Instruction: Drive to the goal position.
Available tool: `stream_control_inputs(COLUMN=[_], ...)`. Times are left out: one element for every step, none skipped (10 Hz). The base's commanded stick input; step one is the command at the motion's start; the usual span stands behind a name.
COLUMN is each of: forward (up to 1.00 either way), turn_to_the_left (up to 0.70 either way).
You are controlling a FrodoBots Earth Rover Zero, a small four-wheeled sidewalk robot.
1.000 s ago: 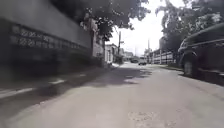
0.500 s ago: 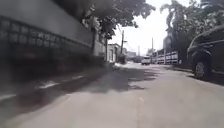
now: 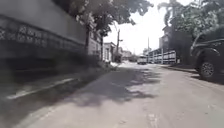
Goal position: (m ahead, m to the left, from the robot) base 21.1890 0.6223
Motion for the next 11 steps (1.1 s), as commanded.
stream_control_inputs(forward=[1.00, 1.00, 1.00, 1.00, 1.00, 1.00, 1.00, 1.00, 1.00, 1.00, 1.00], turn_to_the_left=[-0.02, -0.07, -0.20, -0.40, -0.40, -0.40, -0.40, -0.35, -0.17, -0.05, -0.04])
